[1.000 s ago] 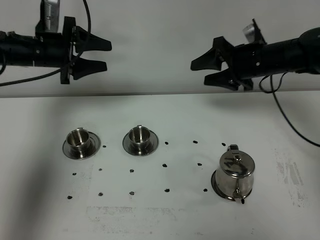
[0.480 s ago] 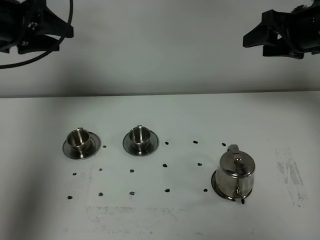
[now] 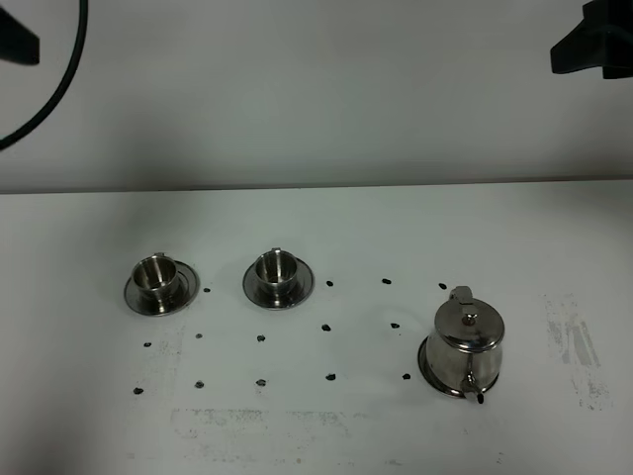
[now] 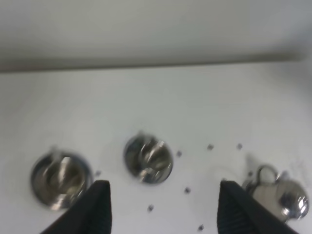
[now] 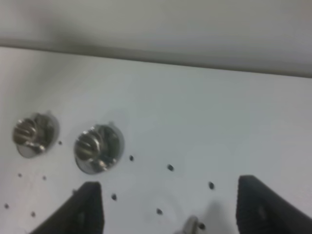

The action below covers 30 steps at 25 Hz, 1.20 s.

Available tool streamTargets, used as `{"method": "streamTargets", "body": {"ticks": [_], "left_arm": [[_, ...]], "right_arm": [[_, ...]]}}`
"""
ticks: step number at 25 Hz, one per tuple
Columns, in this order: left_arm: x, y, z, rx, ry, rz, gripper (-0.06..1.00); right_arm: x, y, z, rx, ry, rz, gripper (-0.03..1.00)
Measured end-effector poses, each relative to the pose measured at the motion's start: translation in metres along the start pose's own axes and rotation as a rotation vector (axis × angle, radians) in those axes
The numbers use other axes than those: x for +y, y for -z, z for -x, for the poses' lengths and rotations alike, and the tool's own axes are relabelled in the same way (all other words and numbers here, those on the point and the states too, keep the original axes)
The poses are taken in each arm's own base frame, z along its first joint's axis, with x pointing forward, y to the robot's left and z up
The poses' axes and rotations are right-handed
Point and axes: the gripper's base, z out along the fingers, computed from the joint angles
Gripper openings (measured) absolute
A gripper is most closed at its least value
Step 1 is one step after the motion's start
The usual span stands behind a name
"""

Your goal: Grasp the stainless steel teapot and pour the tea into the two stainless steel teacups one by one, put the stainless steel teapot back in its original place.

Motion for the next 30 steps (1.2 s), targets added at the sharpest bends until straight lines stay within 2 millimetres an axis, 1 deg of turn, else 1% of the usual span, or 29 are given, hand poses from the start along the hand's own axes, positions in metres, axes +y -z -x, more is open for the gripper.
{"method": "streamTargets", "body": {"ticks": [5,8,10,12,15,17,19,22,24,27,30], "left_arm": [[-0.018,0.055,-0.042,-0.011,-0.056,0.099,0.54],[-0.026,0.086,-0.068,-0.032,-0.086,0.178,0.54],[-0.029,0.103,-0.089,-0.039,-0.09,0.236,0.54],[-0.032,0.116,-0.111,-0.046,-0.087,0.273,0.54],[-0.038,0.131,-0.147,-0.057,-0.087,0.286,0.54],[-0.041,0.138,-0.176,-0.061,-0.086,0.294,0.54],[-0.041,0.14,-0.205,-0.056,-0.088,0.308,0.54],[-0.034,0.132,-0.253,-0.022,-0.099,0.347,0.54],[-0.027,0.125,-0.283,-0.043,-0.118,0.382,0.54],[-0.023,0.12,-0.313,-0.118,-0.142,0.404,0.54],[-0.023,0.118,-0.33,-0.155,-0.152,0.408,0.54]], "right_arm": [[0.014,0.034,-0.002,-0.035,0.06,-0.063,0.58],[0.021,0.05,-0.003,-0.059,0.087,-0.094,0.57],[0.024,0.057,-0.004,-0.068,0.099,-0.11,0.56],[0.025,0.06,-0.004,-0.074,0.103,-0.113,0.56],[0.027,0.062,-0.005,-0.078,0.106,-0.114,0.55],[0.027,0.063,-0.005,-0.079,0.106,-0.114,0.55],[0.027,0.063,-0.005,-0.079,0.107,-0.114,0.55],[0.027,0.063,-0.005,-0.079,0.109,-0.114,0.55],[0.027,0.063,-0.005,-0.078,0.11,-0.114,0.55],[0.027,0.063,-0.005,-0.078,0.11,-0.114,0.55],[0.027,0.063,-0.005,-0.078,0.11,-0.114,0.55]]}}
